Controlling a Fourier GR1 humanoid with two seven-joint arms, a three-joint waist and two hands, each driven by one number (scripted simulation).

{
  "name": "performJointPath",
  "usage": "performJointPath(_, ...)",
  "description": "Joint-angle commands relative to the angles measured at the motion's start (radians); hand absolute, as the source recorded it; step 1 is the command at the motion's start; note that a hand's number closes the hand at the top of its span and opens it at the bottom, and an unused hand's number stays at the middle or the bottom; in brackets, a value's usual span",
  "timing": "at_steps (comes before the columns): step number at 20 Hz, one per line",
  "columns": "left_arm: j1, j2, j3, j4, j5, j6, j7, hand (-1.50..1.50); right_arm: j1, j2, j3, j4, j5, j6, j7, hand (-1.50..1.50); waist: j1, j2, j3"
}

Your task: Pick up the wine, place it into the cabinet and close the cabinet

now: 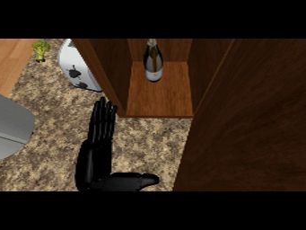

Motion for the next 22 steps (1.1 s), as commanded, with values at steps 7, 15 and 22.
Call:
performJointPath(7, 0.249, 0.202, 0.042, -0.245, 0.028, -0.069, -0.014, -1.50, -0.006, -0.038, 0.234, -0.226, -0.050, 0.054, 0.169, 1.50, 0.011, 0.000, -0.003)
performJointPath(15, 0.389, 0.283, 0.145, -0.309, 0.105, -0.180, -0.088, -1.50, -0.207, 0.132, 0.395, -0.091, 0.046, -0.044, 0.286, 1.50, 0.027, -0.001, -0.006)
performJointPath(22, 0.447, 0.385, 0.293, -0.389, 0.213, -0.259, -0.045, -1.50, -0.372, 0.240, 0.443, 0.032, 0.052, -0.151, 0.360, 1.50, 0.036, 0.000, -0.006)
